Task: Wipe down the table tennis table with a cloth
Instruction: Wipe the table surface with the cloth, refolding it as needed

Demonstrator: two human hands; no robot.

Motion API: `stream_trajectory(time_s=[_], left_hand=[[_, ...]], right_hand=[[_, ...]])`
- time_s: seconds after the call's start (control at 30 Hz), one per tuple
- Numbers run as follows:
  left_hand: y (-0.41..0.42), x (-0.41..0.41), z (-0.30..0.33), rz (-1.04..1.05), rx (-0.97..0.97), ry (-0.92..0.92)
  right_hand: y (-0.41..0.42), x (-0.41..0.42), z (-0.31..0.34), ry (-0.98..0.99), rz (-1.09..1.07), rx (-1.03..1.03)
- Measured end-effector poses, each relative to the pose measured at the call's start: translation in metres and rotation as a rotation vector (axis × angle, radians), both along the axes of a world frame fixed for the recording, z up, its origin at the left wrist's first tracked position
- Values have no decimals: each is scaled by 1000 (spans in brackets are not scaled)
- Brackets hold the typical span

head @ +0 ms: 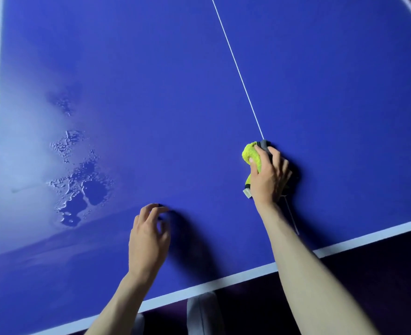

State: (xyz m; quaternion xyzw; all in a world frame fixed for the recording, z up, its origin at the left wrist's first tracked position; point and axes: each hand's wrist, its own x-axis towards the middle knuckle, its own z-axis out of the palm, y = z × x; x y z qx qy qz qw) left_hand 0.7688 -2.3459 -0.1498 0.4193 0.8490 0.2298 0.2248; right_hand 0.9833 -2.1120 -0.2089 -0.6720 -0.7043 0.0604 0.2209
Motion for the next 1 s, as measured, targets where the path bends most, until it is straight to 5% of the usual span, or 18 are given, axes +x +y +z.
stream_trajectory(time_s=[0.43, 1.0], left_hand=[[-68, -161, 23, 410, 48, -170], [-210, -388, 43, 542, 81, -215]], right_hand=[[-147, -231, 6, 10, 133, -29], [-381, -535, 9, 61, 200, -86]])
